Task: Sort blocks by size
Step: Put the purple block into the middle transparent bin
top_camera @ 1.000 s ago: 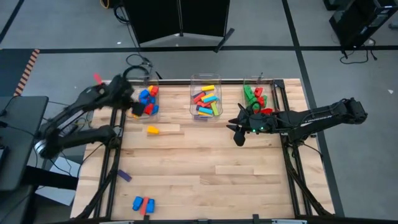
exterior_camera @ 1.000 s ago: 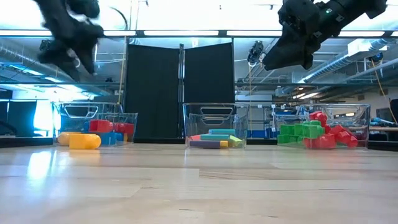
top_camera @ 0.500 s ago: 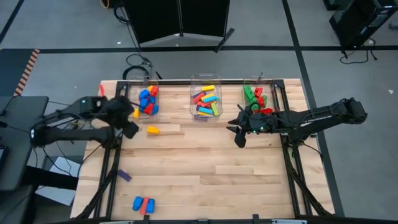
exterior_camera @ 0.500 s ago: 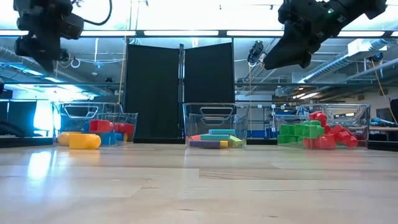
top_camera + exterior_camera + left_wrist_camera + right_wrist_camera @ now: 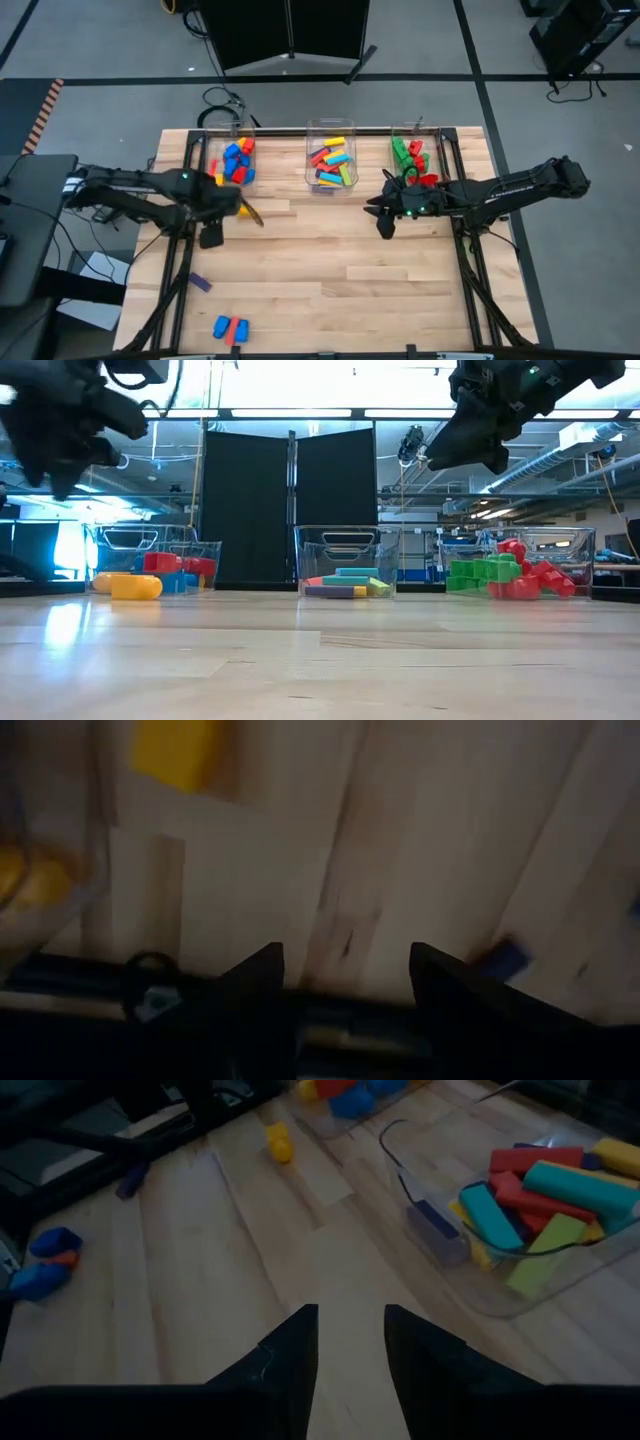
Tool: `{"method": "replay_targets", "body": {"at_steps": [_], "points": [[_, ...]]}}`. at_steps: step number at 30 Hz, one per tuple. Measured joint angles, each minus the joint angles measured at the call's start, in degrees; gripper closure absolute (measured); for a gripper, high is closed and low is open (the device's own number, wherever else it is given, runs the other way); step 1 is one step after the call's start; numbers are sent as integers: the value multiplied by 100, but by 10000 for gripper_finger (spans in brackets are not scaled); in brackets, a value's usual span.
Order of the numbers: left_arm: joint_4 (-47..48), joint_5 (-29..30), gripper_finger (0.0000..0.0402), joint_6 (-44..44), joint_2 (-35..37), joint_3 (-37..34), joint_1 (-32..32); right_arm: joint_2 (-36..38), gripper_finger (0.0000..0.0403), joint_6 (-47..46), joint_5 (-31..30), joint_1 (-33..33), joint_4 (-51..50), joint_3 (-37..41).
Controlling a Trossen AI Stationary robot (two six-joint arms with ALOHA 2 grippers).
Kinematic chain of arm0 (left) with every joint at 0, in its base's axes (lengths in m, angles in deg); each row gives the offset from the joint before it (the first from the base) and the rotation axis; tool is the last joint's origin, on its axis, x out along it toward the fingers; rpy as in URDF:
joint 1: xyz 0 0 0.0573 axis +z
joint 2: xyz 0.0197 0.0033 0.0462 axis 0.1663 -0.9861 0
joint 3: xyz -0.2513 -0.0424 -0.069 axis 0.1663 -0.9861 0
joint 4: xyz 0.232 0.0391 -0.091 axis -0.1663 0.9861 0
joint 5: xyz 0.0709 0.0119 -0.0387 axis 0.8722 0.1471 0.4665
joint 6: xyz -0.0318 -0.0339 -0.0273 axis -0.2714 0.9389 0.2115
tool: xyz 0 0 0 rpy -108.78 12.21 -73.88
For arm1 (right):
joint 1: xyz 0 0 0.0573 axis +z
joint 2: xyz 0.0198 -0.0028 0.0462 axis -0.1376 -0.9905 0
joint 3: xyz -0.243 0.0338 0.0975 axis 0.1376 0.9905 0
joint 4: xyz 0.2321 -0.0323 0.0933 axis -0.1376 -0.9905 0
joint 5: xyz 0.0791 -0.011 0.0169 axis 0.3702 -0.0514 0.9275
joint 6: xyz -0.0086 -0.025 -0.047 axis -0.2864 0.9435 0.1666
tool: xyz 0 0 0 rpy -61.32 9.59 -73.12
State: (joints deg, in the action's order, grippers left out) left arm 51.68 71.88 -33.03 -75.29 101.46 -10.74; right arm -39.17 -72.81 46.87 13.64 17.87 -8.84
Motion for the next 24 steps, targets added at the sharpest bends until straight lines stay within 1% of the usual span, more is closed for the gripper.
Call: {"method": "replay_targets", "body": {"at_steps": [5,12,19,24], "points": [[167,225,177,104,-334,0,-952,0,285,-99,-144,34,-3,0],[-33,275,177,678,-408,0,-2175,0,302,-492,-178,33,-4,0],[-529,277,177,924,-408,-4,-2836,0,321,-509,-180,31,-4,0],[-666,270,177,1177,-453,-7,-3287,0,332,-404,-180,31,-4,0]]}}
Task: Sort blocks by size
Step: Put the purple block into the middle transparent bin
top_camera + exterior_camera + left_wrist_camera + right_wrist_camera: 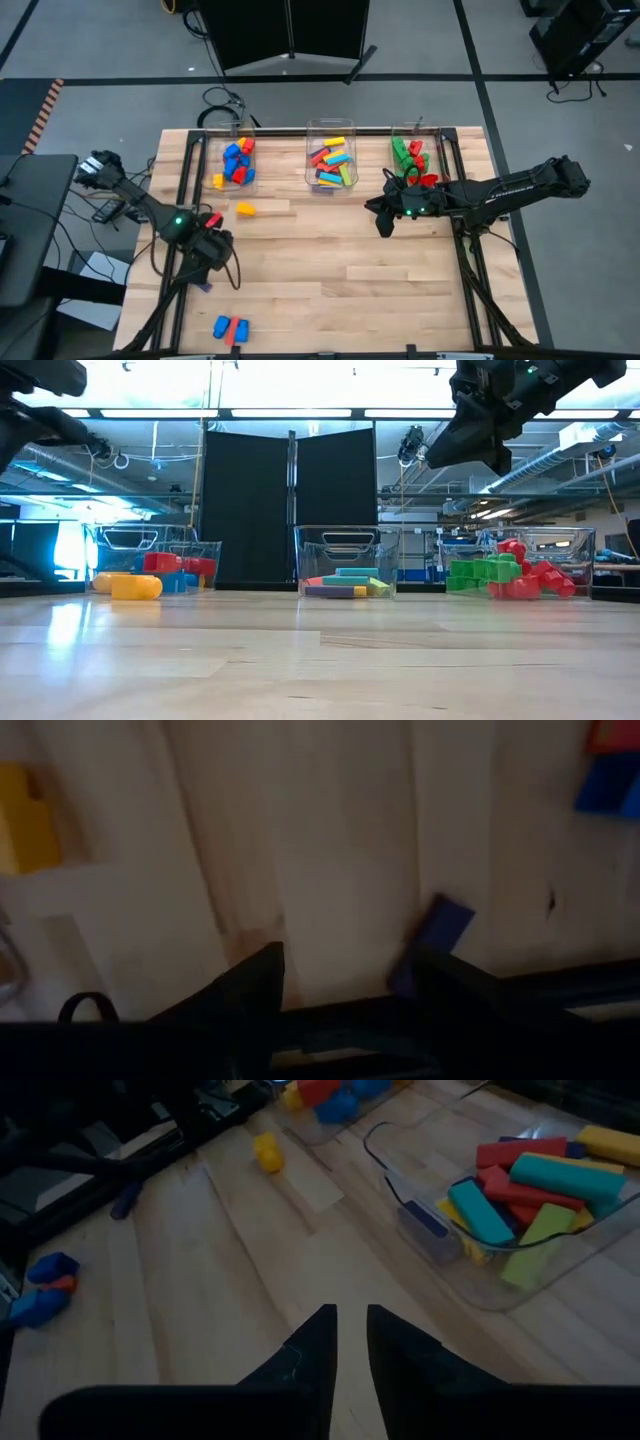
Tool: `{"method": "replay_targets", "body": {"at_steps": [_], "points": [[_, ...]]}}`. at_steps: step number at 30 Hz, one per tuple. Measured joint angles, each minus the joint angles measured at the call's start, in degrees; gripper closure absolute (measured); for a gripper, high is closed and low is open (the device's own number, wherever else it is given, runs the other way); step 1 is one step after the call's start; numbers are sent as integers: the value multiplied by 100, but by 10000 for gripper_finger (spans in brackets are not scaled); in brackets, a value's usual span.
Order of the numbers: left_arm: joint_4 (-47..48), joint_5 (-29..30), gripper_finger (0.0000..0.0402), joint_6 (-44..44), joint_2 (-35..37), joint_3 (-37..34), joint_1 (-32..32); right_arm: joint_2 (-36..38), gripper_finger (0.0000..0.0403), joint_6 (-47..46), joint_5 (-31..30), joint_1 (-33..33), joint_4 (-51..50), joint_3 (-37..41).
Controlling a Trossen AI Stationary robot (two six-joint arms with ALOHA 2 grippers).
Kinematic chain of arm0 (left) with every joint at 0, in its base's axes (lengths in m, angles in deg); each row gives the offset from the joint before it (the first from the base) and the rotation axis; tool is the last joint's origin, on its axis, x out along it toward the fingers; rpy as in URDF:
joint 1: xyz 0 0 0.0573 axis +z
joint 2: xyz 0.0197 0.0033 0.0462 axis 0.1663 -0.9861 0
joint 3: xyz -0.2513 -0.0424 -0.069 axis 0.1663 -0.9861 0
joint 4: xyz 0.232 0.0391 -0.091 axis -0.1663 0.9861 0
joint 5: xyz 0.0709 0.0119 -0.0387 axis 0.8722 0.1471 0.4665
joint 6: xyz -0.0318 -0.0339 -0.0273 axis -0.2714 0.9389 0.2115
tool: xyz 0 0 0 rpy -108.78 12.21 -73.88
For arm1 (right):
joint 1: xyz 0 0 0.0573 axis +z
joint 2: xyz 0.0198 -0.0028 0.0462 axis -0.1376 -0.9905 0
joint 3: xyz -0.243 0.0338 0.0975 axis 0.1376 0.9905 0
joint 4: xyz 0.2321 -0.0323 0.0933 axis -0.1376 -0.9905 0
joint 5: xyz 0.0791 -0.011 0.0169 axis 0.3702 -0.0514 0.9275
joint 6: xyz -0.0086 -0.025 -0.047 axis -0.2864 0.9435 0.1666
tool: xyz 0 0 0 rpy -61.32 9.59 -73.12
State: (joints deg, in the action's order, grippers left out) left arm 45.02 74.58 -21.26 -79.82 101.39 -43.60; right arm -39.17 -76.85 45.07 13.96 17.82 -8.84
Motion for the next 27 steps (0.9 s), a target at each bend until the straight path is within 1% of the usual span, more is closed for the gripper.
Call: {"method": "replay_targets", "body": {"at_steps": [5,10,13,16,20,27], "points": [[-262,113,177,-6,-384,-2,-577,0,342,158,-4,0,-7,0],[-643,136,177,334,-1110,-2,-1019,0,350,256,-2,2,-7,0],[-749,-23,177,614,-1513,-3,-1211,0,353,259,-2,1,-7,0],[-941,-344,177,581,-1818,-4,-1413,0,355,259,0,1,-7,0],[-1195,-590,177,581,-2066,-4,-1708,-1,355,312,2,2,-7,0],[-1473,-586,177,617,-2328,-80,-2020,0,357,447,30,0,-9,0]]}}
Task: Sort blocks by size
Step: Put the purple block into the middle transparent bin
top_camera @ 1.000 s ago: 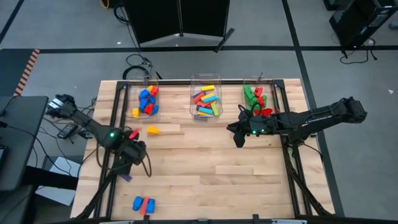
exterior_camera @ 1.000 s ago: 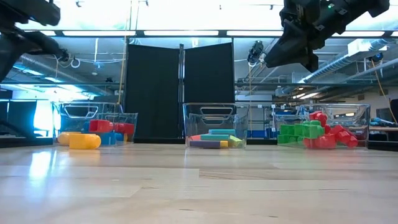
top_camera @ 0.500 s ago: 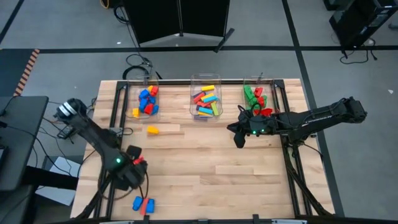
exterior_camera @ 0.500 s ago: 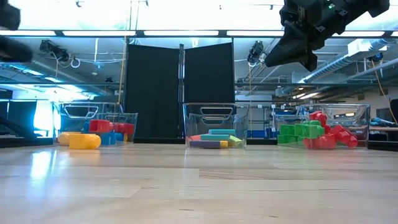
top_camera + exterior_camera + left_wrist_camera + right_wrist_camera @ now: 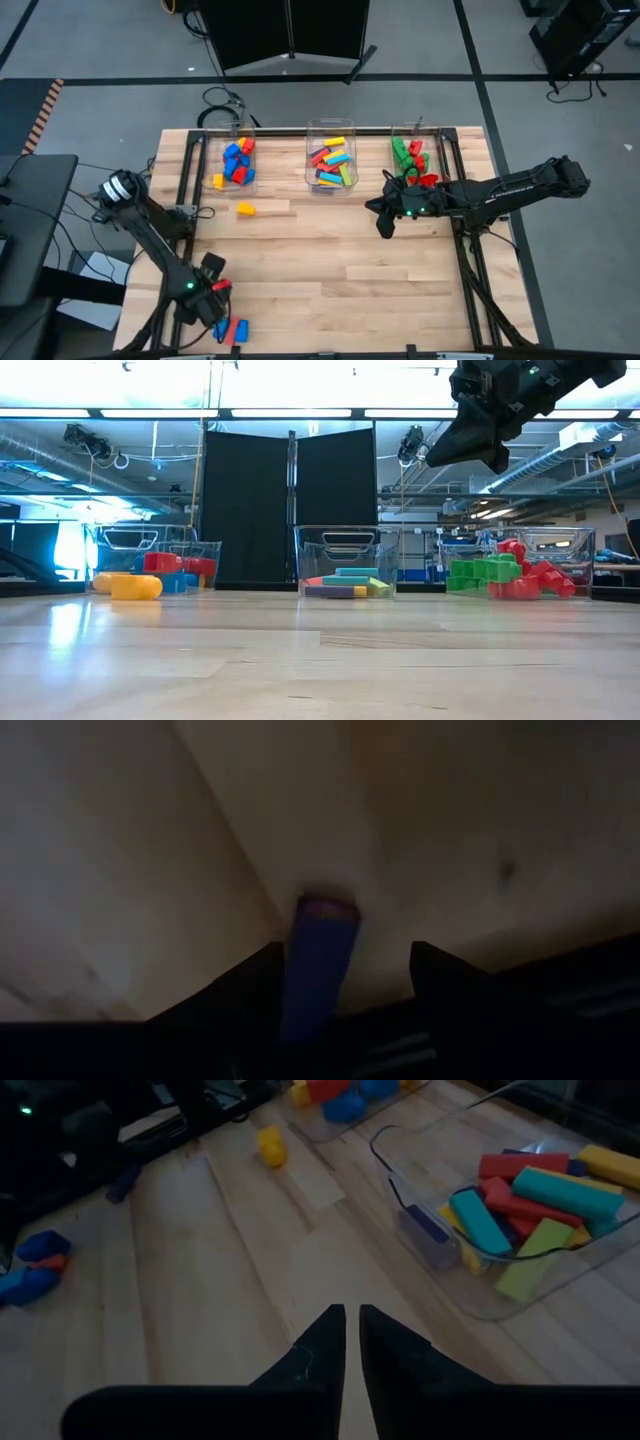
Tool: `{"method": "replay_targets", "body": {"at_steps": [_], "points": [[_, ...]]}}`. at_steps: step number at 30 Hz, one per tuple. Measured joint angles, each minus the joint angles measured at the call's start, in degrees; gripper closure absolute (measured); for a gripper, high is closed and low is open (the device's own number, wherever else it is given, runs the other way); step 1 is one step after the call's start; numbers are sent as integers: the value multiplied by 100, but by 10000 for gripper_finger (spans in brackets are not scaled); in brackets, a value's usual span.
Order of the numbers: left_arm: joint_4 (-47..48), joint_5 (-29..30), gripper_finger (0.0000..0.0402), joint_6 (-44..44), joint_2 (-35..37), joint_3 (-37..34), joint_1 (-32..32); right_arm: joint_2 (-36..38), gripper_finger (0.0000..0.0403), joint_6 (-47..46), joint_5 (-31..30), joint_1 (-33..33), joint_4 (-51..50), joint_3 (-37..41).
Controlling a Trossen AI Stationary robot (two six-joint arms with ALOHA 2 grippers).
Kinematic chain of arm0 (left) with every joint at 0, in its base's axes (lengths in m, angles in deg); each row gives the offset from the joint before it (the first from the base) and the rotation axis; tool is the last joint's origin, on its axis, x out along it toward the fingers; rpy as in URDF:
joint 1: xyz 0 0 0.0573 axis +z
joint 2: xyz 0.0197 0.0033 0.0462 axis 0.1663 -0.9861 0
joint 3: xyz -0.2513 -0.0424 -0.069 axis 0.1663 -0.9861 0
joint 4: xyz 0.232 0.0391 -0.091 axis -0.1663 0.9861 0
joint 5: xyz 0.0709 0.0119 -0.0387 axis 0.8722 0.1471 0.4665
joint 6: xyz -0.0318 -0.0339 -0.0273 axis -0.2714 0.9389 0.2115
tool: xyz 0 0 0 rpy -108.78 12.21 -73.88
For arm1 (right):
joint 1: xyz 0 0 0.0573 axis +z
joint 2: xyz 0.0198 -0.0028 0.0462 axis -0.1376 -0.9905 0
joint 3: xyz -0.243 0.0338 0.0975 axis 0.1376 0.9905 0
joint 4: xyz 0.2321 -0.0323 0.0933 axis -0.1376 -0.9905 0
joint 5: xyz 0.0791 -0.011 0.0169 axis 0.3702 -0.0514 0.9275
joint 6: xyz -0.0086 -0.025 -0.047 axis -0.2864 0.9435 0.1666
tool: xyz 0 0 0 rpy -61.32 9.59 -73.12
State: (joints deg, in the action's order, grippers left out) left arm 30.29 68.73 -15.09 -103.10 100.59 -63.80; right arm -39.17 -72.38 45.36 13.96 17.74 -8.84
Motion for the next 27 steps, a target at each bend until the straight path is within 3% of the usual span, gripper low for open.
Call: {"method": "replay_targets", "body": {"at_steps": [12,16,22,27], "points": [[-862,-623,189,619,0,-1108,-38,0,359,2,25,2,0,-2],[-767,-483,218,564,-13,-1114,-44,0,357,1,26,0,0,-2],[-680,-402,298,427,-33,-1067,-47,0,361,0,27,0,5,-2],[-681,-448,299,709,-16,-1071,-32,-2,362,0,27,2,6,-2]]}}
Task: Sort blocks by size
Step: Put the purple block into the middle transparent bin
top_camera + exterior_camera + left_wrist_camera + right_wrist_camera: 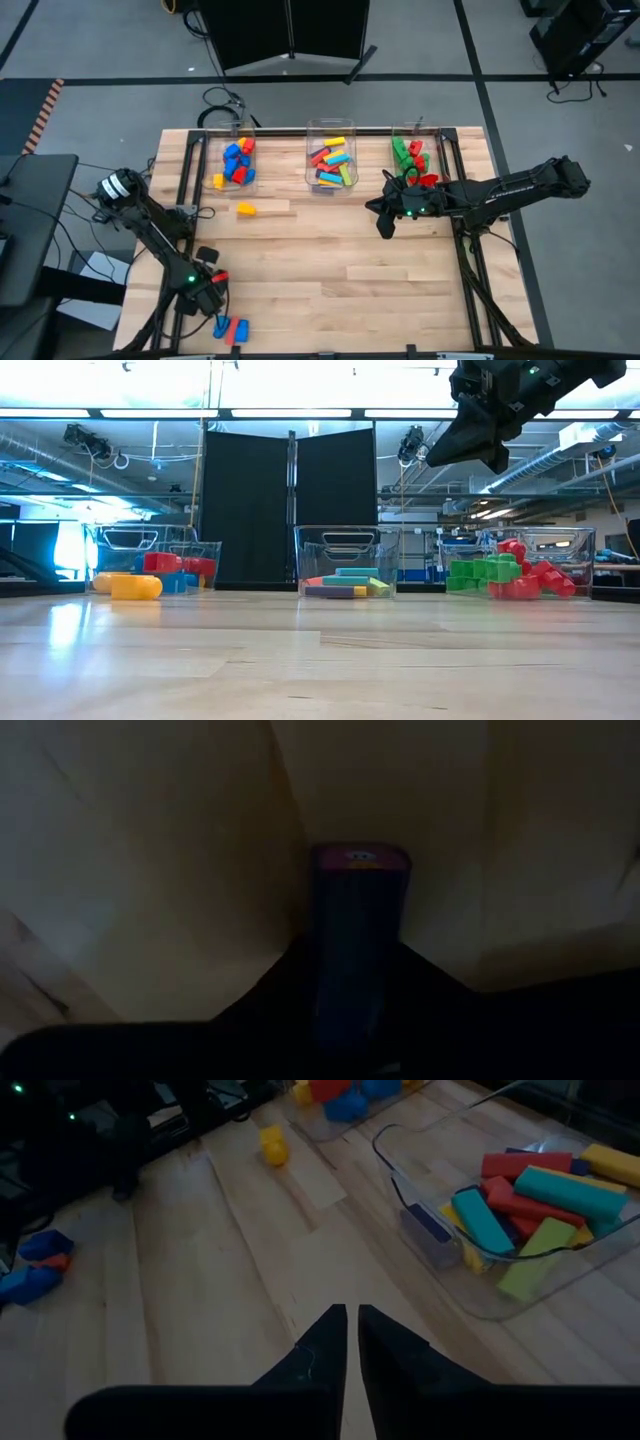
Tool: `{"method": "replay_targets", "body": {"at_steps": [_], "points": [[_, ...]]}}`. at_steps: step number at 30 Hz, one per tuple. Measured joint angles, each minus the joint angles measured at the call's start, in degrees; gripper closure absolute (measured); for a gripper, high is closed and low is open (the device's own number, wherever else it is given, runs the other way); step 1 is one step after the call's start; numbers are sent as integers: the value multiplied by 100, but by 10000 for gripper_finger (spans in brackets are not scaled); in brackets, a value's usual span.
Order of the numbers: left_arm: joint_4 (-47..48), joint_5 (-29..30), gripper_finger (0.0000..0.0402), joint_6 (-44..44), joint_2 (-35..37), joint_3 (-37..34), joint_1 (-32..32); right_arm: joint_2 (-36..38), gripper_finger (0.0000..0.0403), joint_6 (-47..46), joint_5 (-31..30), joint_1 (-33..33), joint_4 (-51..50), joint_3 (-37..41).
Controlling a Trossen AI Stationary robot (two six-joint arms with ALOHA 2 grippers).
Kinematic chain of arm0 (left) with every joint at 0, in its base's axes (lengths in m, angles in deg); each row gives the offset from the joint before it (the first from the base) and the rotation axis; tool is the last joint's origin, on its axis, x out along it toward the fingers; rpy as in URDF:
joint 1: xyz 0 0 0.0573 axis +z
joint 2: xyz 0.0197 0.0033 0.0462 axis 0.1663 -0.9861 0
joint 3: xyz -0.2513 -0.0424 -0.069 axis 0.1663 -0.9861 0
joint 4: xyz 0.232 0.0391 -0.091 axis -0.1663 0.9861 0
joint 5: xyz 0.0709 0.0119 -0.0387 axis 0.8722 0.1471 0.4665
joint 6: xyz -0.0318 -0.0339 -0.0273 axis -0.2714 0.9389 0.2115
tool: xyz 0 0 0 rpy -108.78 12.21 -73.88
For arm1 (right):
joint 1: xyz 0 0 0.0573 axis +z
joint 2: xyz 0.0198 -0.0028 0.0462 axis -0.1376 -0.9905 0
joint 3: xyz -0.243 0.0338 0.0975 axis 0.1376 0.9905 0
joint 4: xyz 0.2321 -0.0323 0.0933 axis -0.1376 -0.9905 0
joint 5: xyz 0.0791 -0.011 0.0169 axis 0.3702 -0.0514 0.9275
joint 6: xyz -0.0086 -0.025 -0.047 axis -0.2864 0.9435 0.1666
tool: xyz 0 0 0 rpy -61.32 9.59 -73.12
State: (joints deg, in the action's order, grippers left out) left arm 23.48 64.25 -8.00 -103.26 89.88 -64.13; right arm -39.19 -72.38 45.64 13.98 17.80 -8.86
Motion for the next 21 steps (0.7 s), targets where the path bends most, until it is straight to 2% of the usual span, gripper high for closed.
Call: {"method": "replay_targets", "body": {"at_steps": [6,12,21], "points": [[249,26,299,483,86,156,140,2,359,0,0,0,-1,0],[487,52,299,526,223,498,413,2,363,0,0,0,-2,0],[931,633,299,373,291,1351,1341,0,369,0,2,0,4,0]]}}
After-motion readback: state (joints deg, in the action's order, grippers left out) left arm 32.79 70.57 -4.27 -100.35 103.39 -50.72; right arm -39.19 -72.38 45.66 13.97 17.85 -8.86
